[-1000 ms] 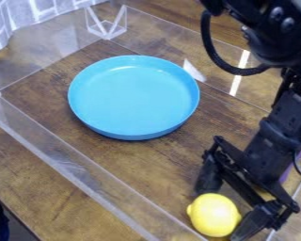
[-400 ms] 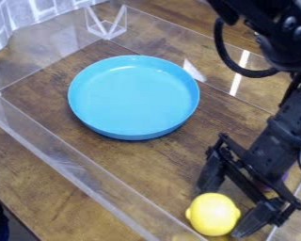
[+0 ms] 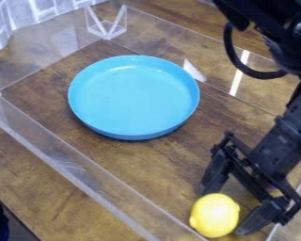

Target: Put the lemon on the blue tray

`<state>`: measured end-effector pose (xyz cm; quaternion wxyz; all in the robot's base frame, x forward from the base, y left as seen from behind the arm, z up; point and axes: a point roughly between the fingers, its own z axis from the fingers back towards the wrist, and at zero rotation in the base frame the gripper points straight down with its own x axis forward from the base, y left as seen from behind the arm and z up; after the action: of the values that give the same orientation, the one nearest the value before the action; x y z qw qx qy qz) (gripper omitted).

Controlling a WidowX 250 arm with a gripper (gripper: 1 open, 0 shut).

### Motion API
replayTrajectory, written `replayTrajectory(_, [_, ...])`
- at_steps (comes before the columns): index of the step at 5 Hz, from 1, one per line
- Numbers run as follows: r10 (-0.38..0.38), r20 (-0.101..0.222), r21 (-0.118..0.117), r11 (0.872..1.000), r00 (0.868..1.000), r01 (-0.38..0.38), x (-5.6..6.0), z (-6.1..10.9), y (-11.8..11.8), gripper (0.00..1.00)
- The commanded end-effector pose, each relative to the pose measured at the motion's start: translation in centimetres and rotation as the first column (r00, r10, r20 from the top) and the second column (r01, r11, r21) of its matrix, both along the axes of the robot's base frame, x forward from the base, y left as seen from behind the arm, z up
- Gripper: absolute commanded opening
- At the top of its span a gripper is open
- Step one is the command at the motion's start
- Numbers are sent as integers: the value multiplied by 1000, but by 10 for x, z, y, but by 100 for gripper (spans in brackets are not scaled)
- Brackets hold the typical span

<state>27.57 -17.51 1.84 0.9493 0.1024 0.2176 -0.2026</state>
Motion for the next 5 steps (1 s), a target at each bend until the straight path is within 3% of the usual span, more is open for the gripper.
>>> replayTrajectory(1, [-26, 28, -7, 1000, 999, 26, 7, 10, -1, 100])
replayTrajectory(3, [-54, -1, 13, 998, 999, 54, 15, 11, 16, 100])
replayTrajectory(5, [-82, -24, 19, 996, 996, 83, -5, 13, 16, 100])
